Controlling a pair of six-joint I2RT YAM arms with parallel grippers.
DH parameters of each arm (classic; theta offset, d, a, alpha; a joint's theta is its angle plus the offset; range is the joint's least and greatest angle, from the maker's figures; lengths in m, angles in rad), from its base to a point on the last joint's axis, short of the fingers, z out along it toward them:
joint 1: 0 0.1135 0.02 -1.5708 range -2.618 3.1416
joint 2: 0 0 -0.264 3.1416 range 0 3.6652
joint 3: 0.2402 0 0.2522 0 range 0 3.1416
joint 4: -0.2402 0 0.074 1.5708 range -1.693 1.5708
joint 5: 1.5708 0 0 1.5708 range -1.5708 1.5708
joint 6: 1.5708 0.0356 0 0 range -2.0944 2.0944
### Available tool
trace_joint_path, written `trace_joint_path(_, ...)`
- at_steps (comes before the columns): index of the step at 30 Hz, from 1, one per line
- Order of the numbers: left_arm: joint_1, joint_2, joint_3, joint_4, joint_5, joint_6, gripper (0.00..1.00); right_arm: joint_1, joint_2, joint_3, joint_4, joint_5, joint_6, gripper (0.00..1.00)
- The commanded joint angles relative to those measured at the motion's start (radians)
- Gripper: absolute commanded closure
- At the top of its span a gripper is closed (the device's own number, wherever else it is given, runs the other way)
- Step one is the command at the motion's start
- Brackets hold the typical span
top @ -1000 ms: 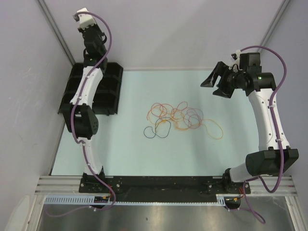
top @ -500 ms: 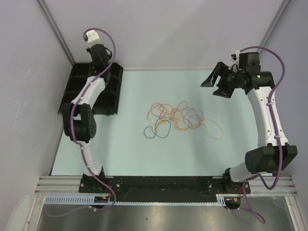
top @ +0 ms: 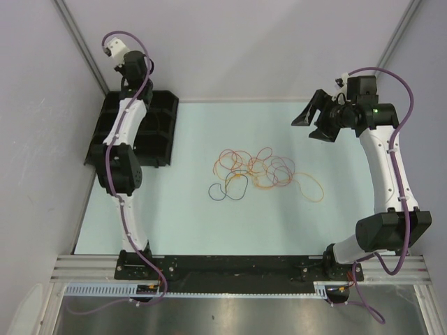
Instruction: Untangle the cables
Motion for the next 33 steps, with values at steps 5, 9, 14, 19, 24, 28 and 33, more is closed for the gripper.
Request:
trace_joint_path(5, -0.002, 0.074, 0.176, -0.249, -0.197, -0.385, 1.0, -0.006, -0.026, 0.012, 0.017, -0.006, 0.018, 0.2)
trace_joint_path(9, -0.005, 0.081, 0.192, -0.399, -0.287, -0.525, 1.0, -0.007, -0.031, 0.012, 0.011, -0.003, 0.018, 0.2)
trace_joint_path(14, -0.006, 0.042, 0.081, -0.433, -0.292, -0.642, 1.0, -0.009, -0.033, 0.006, 0.013, -0.006, 0.02, 0.2)
trace_joint_path(19, -0.01, 0.005, -0.041, -0.473, -0.232, -0.743, 1.0, -0.009, -0.029, 0.005, 0.016, -0.011, 0.018, 0.2)
trace_joint_path(24, -0.006, 0.0, -0.097, -0.388, -0.107, -0.699, 1.0, -0.013, -0.037, 0.002, 0.017, -0.009, 0.015, 0.2)
trace_joint_path(28, -0.008, 0.035, -0.033, -0.358, -0.051, -0.571, 0.72, -0.015, -0.037, -0.003, 0.02, -0.023, 0.014, 0.2)
trace_joint_path(33, -0.006, 0.04, 0.024, -0.423, -0.068, -0.519, 0.0, -0.018, -0.042, -0.003, 0.028, -0.026, 0.009, 0.2)
